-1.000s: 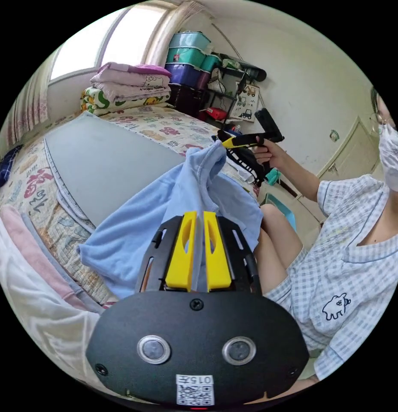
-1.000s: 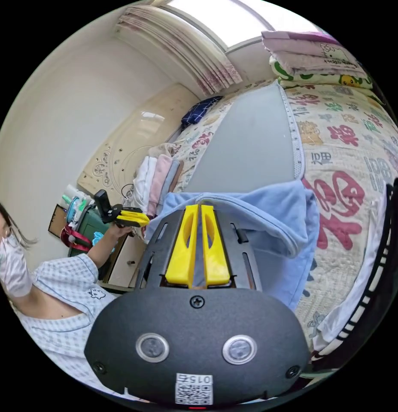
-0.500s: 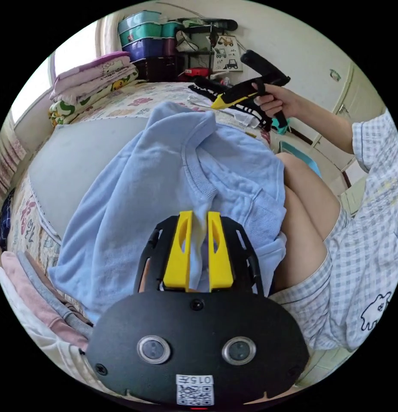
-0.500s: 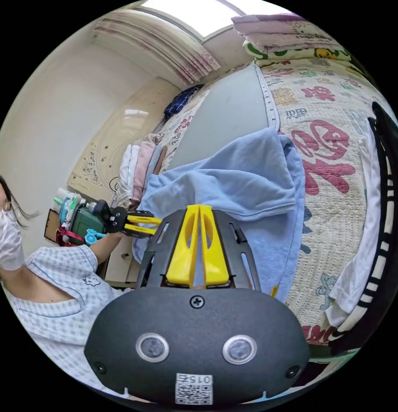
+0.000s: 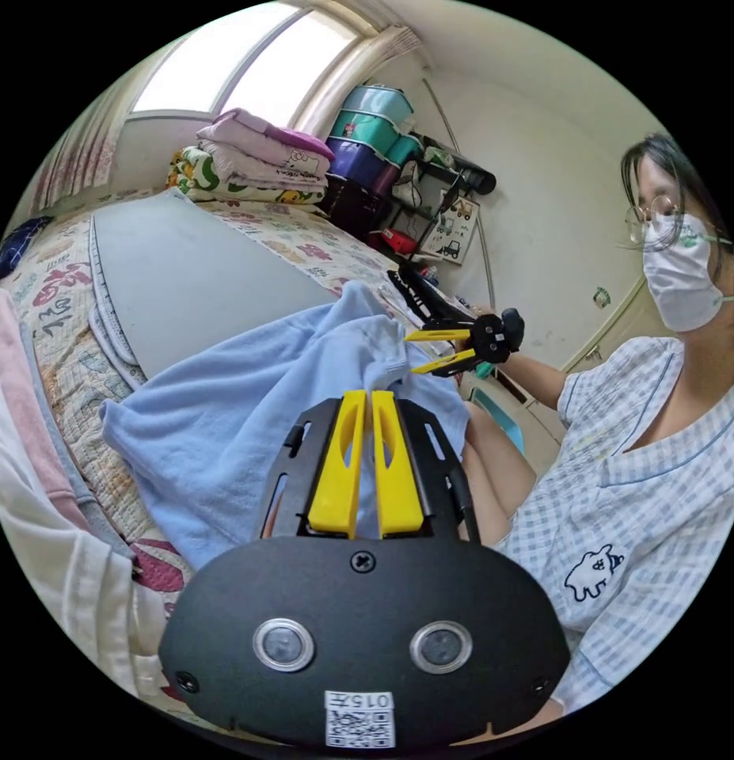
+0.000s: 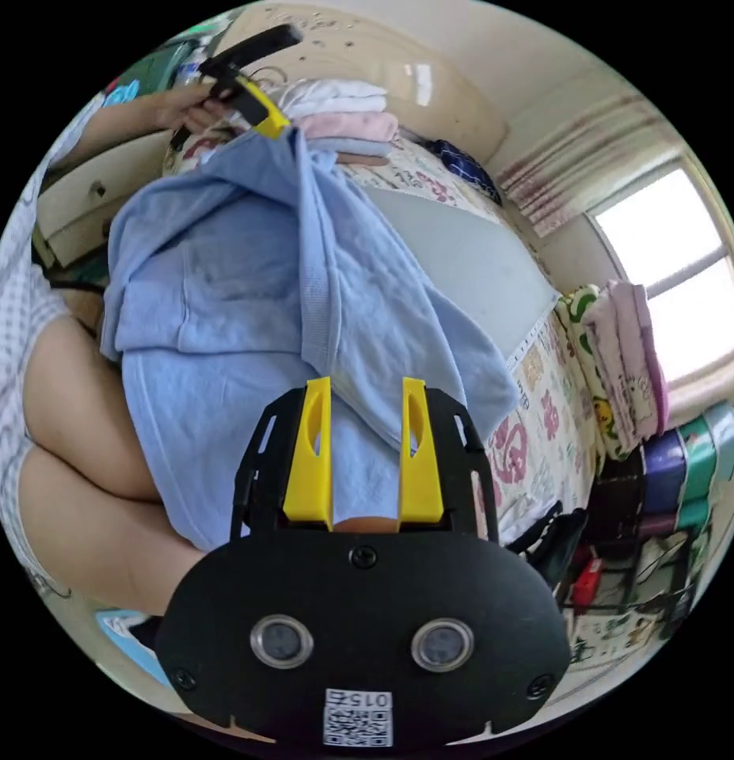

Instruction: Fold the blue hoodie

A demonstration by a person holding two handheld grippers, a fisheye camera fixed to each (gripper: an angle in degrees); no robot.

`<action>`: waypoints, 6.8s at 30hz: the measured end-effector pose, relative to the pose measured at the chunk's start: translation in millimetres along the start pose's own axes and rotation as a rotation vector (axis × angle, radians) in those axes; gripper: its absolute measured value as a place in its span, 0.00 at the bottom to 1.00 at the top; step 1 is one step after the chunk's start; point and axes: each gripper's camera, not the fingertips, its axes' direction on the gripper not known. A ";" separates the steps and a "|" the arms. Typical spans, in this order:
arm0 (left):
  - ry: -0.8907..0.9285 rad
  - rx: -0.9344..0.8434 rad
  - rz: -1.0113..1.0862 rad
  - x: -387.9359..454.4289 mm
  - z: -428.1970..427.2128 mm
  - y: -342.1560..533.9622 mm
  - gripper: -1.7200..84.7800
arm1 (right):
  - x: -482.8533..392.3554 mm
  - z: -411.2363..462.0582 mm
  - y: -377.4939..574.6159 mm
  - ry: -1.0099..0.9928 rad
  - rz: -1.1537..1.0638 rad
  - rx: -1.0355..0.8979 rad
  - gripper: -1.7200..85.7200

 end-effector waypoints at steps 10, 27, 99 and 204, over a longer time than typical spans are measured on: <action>0.051 -0.022 -0.051 -12.5 12.5 36.2 0.02 | -36.2 50.5 0.3 0.043 -0.069 -0.059 0.03; -0.436 0.313 -0.003 6.9 -48.7 -67.8 0.11 | 241.4 -10.1 -29.9 -0.332 0.711 0.346 0.10; -0.164 -0.027 -0.297 114.0 -90.6 198.9 0.03 | -20.0 -51.5 -120.2 -0.473 0.567 0.074 0.07; -0.588 -0.037 -0.702 15.5 -30.0 311.1 0.01 | 194.8 -320.7 244.1 -0.326 1.510 0.007 0.02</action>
